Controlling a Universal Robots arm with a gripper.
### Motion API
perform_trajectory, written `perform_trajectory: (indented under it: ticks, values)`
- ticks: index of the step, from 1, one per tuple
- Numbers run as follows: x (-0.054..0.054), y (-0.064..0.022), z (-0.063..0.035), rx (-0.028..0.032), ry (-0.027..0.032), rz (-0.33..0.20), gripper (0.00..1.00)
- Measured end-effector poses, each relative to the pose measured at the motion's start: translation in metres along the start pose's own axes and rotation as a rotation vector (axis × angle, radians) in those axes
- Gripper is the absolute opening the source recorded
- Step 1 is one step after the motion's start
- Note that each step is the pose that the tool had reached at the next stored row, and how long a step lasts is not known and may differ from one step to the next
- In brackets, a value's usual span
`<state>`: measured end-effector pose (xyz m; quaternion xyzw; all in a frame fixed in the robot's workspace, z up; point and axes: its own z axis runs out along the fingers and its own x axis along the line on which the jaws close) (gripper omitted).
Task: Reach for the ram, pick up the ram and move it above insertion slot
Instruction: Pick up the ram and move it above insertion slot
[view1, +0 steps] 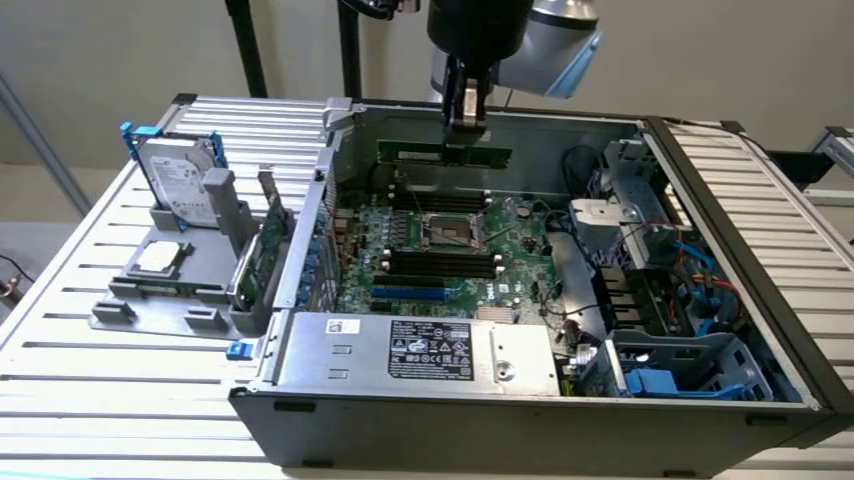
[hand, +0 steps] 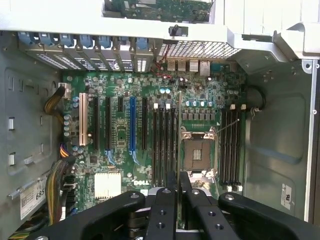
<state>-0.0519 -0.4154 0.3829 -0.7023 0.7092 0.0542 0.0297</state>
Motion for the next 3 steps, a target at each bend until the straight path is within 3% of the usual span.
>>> perform_trajectory:
  ticks: [3]
  values:
    - [0.0000,0.0000,0.0000,0.0000,0.0000,0.000,0.14]
